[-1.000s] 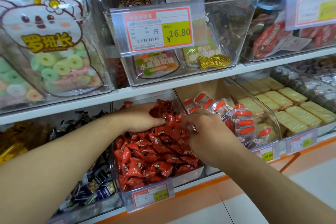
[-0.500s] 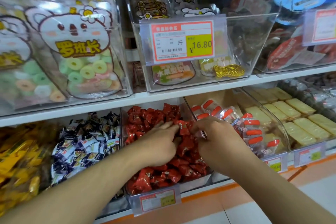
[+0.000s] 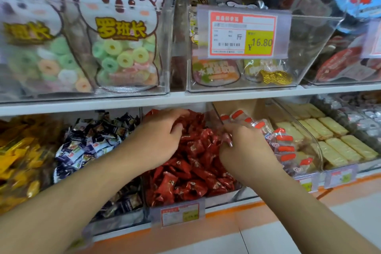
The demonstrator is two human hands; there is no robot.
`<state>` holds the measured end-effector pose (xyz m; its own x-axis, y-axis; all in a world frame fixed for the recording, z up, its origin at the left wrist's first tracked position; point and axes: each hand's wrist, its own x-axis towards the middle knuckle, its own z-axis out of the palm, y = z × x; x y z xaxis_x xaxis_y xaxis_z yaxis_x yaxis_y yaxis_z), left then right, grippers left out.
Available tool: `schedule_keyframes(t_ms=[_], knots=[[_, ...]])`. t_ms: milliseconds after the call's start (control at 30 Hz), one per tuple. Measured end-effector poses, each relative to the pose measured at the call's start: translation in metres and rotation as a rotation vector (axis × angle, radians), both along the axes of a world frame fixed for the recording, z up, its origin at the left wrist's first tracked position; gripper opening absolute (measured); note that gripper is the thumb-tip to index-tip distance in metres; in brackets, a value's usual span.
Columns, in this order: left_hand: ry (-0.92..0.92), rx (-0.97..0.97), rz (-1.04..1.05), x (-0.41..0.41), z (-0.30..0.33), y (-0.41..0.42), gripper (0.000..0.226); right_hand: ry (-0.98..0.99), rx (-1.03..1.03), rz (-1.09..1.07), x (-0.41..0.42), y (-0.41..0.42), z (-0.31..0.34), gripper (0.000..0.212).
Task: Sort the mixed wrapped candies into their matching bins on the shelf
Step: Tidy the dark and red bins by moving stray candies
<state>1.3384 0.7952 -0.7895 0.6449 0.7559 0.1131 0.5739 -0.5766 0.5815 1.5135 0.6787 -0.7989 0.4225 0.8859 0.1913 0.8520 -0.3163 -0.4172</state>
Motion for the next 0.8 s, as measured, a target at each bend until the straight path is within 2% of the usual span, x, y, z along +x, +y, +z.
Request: schedule_keyframes(t_ms=[133,233,300,400,500,600,800], knots=[[-0.003,0.095,0.058,-0.034,-0.014,0.017,0.047,-0.074,0.074,-0.024,-0.003,0.017,0.009,0.031],[0.014,0.032,0.044,-0.048,-0.032,0.03,0.055,-0.13,0.056,0.063,-0.015,0.04,0.014,0.026],[-0.023,0.003,0.027,-0.049,-0.037,0.033,0.059,-0.072,0.027,0.166,-0.028,0.06,0.011,0.035],[-0.102,0.005,-0.01,-0.05,-0.04,0.034,0.058,0.026,-0.121,0.287,-0.047,0.09,-0.003,0.052],[-0.053,-0.038,-0.043,-0.058,-0.041,0.037,0.064,0.003,-0.395,0.293,-0.048,0.103,-0.025,0.069],[0.027,-0.075,-0.078,-0.069,-0.042,0.04,0.07,-0.082,-0.566,0.266,-0.045,0.097,-0.022,0.069],[0.065,-0.065,-0.118,-0.075,-0.044,0.047,0.073,-0.067,-0.612,0.27,-0.047,0.086,-0.003,0.062]])
